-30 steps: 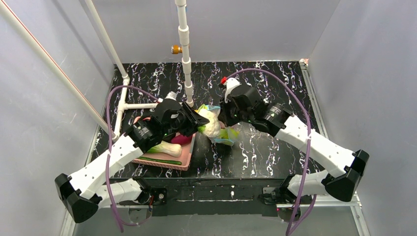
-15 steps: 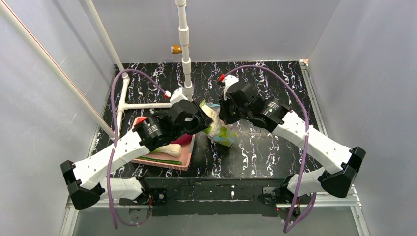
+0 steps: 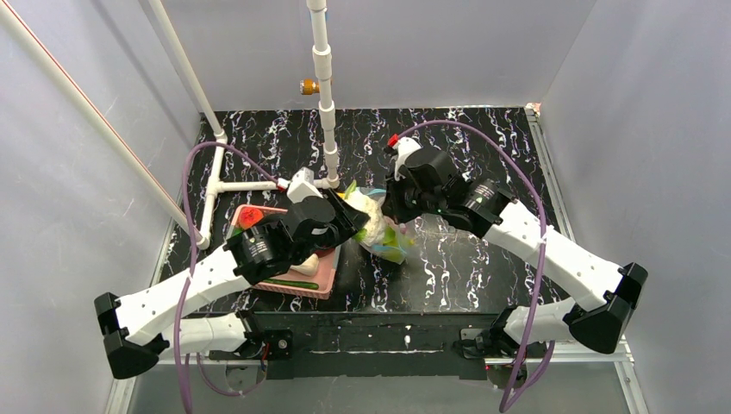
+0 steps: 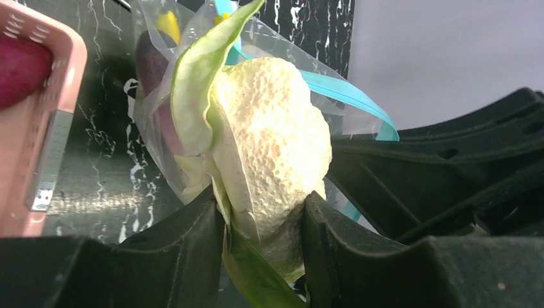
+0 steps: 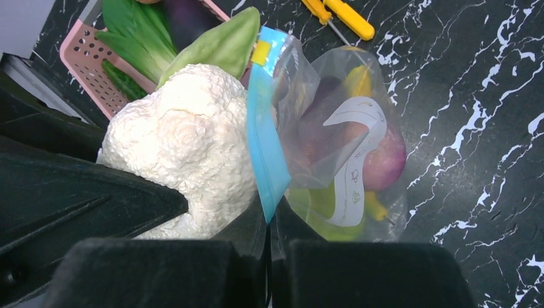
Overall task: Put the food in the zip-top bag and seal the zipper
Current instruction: Place the fake vegetable in the zipper food storage bag.
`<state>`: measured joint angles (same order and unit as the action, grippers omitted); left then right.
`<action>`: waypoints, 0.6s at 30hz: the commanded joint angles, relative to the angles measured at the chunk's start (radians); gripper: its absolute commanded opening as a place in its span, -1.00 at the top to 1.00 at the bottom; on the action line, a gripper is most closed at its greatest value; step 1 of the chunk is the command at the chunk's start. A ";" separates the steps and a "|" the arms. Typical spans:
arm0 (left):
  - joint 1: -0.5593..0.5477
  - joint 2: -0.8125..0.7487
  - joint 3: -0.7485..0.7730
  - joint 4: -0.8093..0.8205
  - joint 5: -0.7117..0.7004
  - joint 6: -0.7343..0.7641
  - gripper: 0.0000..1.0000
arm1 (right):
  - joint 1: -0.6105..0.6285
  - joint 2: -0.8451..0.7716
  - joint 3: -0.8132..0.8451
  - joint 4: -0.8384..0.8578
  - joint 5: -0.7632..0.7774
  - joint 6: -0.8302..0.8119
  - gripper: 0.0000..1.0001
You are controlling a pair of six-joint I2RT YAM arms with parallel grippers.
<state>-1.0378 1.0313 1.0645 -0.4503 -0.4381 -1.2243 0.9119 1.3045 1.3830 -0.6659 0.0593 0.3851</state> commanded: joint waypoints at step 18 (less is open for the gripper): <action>-0.007 0.137 0.152 -0.107 -0.169 -0.302 0.92 | 0.087 -0.023 -0.044 0.188 -0.031 -0.041 0.97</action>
<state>-1.0447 1.1553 1.1625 -0.6319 -0.5171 -1.5726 0.9630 1.2877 1.3422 -0.5964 0.1596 0.3336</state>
